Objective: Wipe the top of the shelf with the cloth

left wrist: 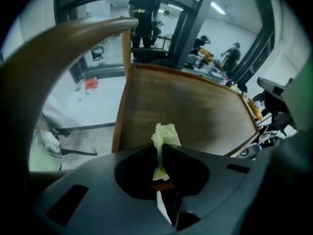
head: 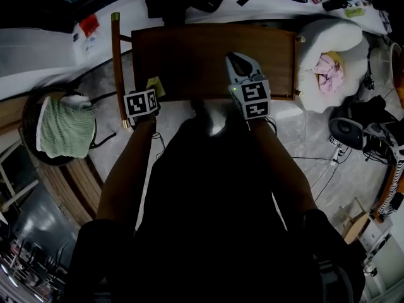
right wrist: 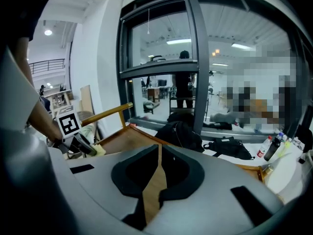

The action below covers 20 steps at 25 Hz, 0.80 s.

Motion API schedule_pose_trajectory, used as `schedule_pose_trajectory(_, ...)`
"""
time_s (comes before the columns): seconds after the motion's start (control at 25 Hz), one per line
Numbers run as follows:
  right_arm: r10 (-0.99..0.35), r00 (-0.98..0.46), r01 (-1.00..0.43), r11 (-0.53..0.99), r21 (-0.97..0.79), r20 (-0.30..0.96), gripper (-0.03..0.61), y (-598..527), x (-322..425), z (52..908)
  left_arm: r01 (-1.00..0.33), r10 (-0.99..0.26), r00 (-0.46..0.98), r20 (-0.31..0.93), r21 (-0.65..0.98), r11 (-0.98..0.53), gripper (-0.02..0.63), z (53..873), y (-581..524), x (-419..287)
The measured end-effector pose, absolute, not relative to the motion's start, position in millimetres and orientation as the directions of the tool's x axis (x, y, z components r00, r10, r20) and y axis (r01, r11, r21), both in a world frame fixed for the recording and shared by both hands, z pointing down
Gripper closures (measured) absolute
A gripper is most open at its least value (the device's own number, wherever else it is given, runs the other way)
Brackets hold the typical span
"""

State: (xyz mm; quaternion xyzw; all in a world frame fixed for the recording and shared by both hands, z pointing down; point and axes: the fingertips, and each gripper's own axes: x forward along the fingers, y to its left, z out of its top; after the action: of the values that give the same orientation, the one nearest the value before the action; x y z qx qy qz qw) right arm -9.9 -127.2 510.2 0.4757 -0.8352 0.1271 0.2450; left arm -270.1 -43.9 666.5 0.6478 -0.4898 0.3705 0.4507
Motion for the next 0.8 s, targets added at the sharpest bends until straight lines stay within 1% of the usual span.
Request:
schedule_pose_trajectory(0.12, -0.721, -0.448, -0.844, 0.536, 0.015, 0.529, 0.545, -123, -6, 499, -0.932, -0.387, 0.355, 0.851, 0.289, -0.22, 0.578, 643, -54, -247)
schedule_pose_trajectory(0.24, -0.707, -0.488, -0.823, 0.568, 0.0, 0.512, 0.545, -117, -2, 482, -0.886, -0.467, 0.462, 0.754, 0.369, -0.282, 0.578, 611, -65, -226)
schedule_pose_trajectory(0.44, -0.683, -0.58, -0.762, 0.647, 0.0, 0.444, 0.545, -104, 9, 424, -0.778, -0.595, 0.626, 0.504, 0.454, -0.434, 0.578, 523, -96, -183)
schedule_pose_trajectory(0.56, -0.702, -0.608, -0.75, 0.661, 0.021, 0.371, 0.546, -92, 24, 373, -0.708, -0.622, 0.698, 0.354, 0.473, -0.525, 0.578, 458, -103, -154)
schedule_pose_trajectory(0.64, -0.72, -0.625, -0.744, 0.667, 0.051, 0.3, 0.546, -82, 34, 331, -0.678, -0.626, 0.726, 0.286, 0.453, -0.579, 0.578, 419, -100, -140)
schedule_pose_trajectory(0.8, -0.725, -0.671, -0.731, 0.682, 0.029, 0.152, 0.545, -58, 41, 251, -0.64, -0.635, 0.755, 0.164, 0.393, -0.66, 0.578, 348, -78, -126)
